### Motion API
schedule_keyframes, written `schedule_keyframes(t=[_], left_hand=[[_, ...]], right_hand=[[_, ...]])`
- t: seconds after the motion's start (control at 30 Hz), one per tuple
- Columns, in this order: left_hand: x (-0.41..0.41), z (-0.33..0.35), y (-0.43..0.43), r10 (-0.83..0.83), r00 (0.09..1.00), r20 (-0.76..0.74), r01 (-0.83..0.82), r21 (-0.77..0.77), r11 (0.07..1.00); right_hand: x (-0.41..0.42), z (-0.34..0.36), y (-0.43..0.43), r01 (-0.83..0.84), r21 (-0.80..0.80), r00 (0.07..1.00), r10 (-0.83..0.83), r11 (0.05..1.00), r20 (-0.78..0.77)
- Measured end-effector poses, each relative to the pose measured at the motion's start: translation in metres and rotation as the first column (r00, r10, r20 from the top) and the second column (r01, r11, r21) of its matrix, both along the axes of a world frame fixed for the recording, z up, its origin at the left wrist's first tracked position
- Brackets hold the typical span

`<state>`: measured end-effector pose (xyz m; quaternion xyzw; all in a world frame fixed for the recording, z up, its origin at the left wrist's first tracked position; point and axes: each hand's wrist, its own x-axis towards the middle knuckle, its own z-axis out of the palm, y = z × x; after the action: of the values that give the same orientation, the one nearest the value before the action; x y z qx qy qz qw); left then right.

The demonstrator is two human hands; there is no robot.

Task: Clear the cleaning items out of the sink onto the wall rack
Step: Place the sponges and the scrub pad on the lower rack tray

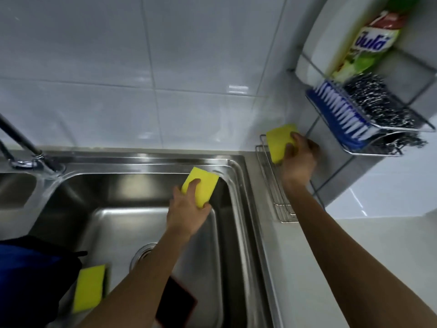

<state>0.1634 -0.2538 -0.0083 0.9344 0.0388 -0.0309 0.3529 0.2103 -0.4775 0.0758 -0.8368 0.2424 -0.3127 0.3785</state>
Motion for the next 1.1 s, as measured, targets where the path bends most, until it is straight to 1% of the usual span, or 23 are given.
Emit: schedule_keyframes(t=[0.1,0.2,0.27,0.33,0.37,0.43,0.47,0.53,0.63,0.7,0.73,0.8,0.87,0.93,1.0,1.07,1.1], left_hand=[[-0.006,-0.007,-0.005,-0.024,1.0,-0.005,0.024,-0.003,1.0],[-0.011,-0.014,-0.009,-0.016,1.0,-0.023,0.016,-0.01,1.0],[-0.014,-0.016,-0.01,-0.019,1.0,-0.019,0.019,0.007,1.0],[-0.015,-0.019,-0.011,-0.016,1.0,-0.02,0.016,0.02,1.0],[-0.016,-0.02,-0.011,-0.018,1.0,-0.026,0.018,0.026,0.999],[-0.016,-0.023,-0.01,-0.018,0.999,-0.038,0.019,0.034,0.999],[-0.017,-0.024,-0.01,-0.019,0.999,-0.048,0.02,0.034,0.999],[-0.018,-0.028,-0.009,-0.014,0.998,-0.055,0.015,0.03,0.999],[-0.019,-0.031,-0.009,-0.022,0.998,-0.06,0.024,0.033,0.999],[-0.02,-0.034,-0.008,-0.025,0.996,-0.08,0.028,0.037,0.999],[-0.02,-0.035,-0.008,-0.028,0.996,-0.09,0.032,0.036,0.999],[-0.021,-0.037,-0.008,-0.037,0.994,-0.1,0.04,0.038,0.998],[-0.022,-0.039,-0.008,-0.045,0.994,-0.096,0.05,0.042,0.998],[-0.023,-0.04,-0.007,-0.051,0.994,-0.097,0.056,0.045,0.997],[-0.022,-0.039,-0.007,-0.054,0.993,-0.101,0.06,0.053,0.997],[-0.022,-0.038,-0.005,-0.052,0.993,-0.103,0.058,0.062,0.996],[-0.022,-0.038,-0.003,-0.049,0.994,-0.102,0.057,0.067,0.996]], right_hand=[[0.004,-0.006,-0.022,0.01,-0.093,0.986,-0.025,0.996,-0.166],[0.011,-0.019,-0.036,-0.071,-0.145,0.965,0.031,0.987,-0.261],[0.018,-0.029,-0.041,-0.13,-0.136,0.942,0.079,0.982,-0.327],[0.025,-0.036,-0.044,-0.21,-0.129,0.894,0.138,0.969,-0.426],[0.028,-0.04,-0.045,-0.255,-0.15,0.862,0.154,0.955,-0.482],[0.033,-0.043,-0.047,-0.334,-0.243,0.802,0.139,0.911,-0.581],[0.034,-0.042,-0.047,-0.354,-0.279,0.786,0.123,0.892,-0.606],[0.037,-0.037,-0.048,-0.356,-0.293,0.799,0.126,0.887,-0.588],[0.038,-0.026,-0.046,-0.22,-0.229,0.913,0.117,0.948,-0.391],[0.037,-0.024,-0.041,-0.179,-0.181,0.945,0.118,0.967,-0.304],[0.036,-0.024,-0.039,-0.175,-0.166,0.947,0.12,0.97,-0.299],[0.035,-0.029,-0.037,-0.182,-0.209,0.924,0.095,0.961,-0.37],[0.034,-0.037,-0.037,-0.228,-0.278,0.875,0.07,0.933,-0.48],[0.031,-0.043,-0.036,-0.271,-0.358,0.83,0.029,0.893,-0.556],[0.028,-0.046,-0.034,-0.292,-0.473,0.835,-0.02,0.831,-0.55],[0.027,-0.049,-0.037,-0.374,-0.565,0.852,0.032,0.736,-0.523],[0.027,-0.051,-0.041,-0.447,-0.574,0.832,0.084,0.686,-0.548]])
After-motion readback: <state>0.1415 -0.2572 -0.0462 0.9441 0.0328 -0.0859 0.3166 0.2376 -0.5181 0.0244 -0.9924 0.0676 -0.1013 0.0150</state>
